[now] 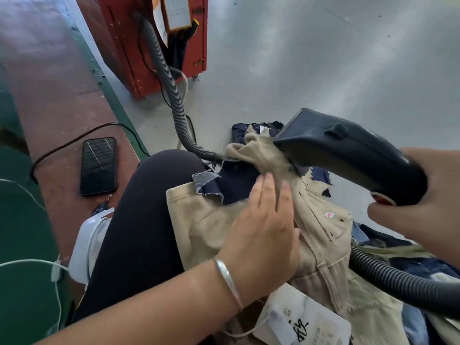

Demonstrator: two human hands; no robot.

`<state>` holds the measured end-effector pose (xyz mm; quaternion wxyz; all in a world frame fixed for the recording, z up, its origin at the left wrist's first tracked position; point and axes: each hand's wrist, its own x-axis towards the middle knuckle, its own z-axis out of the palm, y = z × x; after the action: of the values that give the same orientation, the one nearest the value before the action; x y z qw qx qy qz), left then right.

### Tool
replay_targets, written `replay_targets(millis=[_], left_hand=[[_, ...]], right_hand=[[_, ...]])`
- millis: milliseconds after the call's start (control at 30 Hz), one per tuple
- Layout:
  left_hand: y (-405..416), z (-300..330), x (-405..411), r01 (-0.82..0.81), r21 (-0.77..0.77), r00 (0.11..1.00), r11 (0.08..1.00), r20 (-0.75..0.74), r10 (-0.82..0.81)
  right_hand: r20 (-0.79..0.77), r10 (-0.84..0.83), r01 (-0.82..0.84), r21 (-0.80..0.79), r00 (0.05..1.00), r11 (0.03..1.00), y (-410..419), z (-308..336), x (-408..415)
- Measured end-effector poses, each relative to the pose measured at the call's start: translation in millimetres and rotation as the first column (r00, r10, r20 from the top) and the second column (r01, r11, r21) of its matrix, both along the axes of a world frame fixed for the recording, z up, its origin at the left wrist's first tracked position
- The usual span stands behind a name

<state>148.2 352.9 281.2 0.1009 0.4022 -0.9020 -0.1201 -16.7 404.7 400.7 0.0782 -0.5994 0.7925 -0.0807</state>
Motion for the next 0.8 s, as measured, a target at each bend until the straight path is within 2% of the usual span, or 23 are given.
replay_targets(millis=[67,133,333,467,567,733,800], left_hand=[[-10.7,2.3,-9.2,0.092,-0.024,0.995,0.995,0.040,-0.091],[-14.0,2.7,-14.8,0.150,-0.063,0.986,0.987,0.084,-0.145],[15.5,0.2,-1.1,0.021,-0.019,0.993,1.000,0.116,-0.019],[19.1,-6.7,-1.9,0.045,-0.060,0.988,0.997,0.150,-0.035],[17.8,-8.8,-2.4,0.036,-0.037,0.989,0.999,0.144,-0.030],[9.2,-7.5,-4.6,0.041,-0.077,0.994,0.996,0.108,-0.032],[6.7,-5.1,-4.2,0.049,-0.076,0.993,0.996,0.107,-0.041]], right_hand=[[0.060,-0.066,0.066,0.005,0.996,0.998,-8.5,0.4,5.7],[0.056,-0.094,0.095,-0.009,0.994,0.995,-8.0,0.1,8.7],[-0.042,-0.139,0.141,0.048,0.989,0.989,-12.1,6.2,16.5],[-0.149,-0.122,0.151,0.199,0.981,0.968,-22.7,-4.9,27.4],[-0.248,-0.084,0.156,0.287,0.965,0.945,-38.5,-18.1,34.0],[-0.257,-0.048,0.103,0.207,0.965,0.973,-88.1,-37.8,34.4],[-0.241,-0.030,0.089,0.239,0.970,0.967,-117.2,-42.5,38.7]])
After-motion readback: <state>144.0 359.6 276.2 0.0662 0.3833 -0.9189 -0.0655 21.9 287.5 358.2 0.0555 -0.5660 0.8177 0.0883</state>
